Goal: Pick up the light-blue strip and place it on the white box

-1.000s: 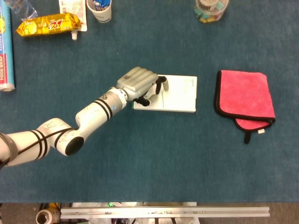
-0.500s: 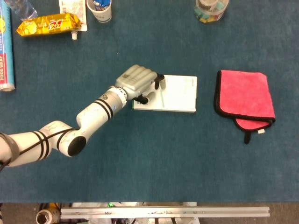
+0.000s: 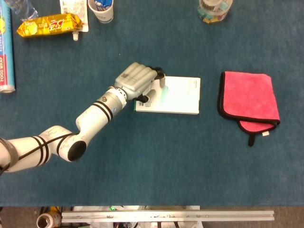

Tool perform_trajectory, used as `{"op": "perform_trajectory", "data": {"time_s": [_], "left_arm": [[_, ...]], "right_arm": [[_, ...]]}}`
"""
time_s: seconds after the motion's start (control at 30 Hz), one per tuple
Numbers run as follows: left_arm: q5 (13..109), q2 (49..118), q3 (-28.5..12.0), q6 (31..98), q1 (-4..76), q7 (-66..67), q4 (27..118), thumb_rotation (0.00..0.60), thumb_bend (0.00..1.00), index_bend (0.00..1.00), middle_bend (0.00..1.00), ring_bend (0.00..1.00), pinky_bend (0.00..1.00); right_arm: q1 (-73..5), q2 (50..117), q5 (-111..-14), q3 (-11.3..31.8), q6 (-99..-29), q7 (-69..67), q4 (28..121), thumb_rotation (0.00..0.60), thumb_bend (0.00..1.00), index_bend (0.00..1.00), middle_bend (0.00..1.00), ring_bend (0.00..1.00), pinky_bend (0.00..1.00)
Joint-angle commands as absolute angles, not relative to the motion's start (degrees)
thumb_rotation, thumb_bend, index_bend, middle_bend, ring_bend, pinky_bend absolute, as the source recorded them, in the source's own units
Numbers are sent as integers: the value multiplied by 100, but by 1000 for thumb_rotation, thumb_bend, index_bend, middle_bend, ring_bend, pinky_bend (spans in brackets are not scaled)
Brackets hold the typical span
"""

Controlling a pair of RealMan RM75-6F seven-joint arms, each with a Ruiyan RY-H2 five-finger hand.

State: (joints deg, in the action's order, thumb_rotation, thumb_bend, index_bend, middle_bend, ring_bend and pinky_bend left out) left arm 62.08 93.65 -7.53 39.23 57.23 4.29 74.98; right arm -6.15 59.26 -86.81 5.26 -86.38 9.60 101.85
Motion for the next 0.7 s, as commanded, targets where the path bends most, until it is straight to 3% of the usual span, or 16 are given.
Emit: {"op": "perform_trajectory", "data": {"time_s": [0.03, 0.13, 0.27, 0.4, 0.7], "left_arm": [[6293, 9355, -804, 4029, 5668, 376, 7533, 600, 490, 384, 66, 108, 401], [6378, 9308, -791, 4073, 5638, 419, 7580, 600, 490, 380, 1, 13, 232], [6364, 9266, -719, 4043, 5632, 607, 7644, 600, 490, 389, 0, 0, 49], [6321, 9296, -612, 4093, 5616, 946, 7675, 595, 490, 398, 0, 0, 1], [6234, 9450, -622, 4198, 5577, 1200, 7765, 539, 490, 388, 0, 0, 0]], "right_arm": [[-611, 5923, -8687, 526, -8644, 952, 10187, 600, 188, 269, 387, 373, 413], [-604, 5921, -8688, 529, -8656, 935, 10176, 600, 188, 268, 387, 373, 413], [-598, 5922, -8688, 530, -8661, 916, 10166, 600, 188, 269, 387, 373, 413], [-590, 5921, -8688, 527, -8663, 903, 10158, 600, 188, 268, 387, 373, 413], [-566, 5923, -8693, 520, -8682, 880, 10149, 600, 188, 268, 387, 373, 413]]}}
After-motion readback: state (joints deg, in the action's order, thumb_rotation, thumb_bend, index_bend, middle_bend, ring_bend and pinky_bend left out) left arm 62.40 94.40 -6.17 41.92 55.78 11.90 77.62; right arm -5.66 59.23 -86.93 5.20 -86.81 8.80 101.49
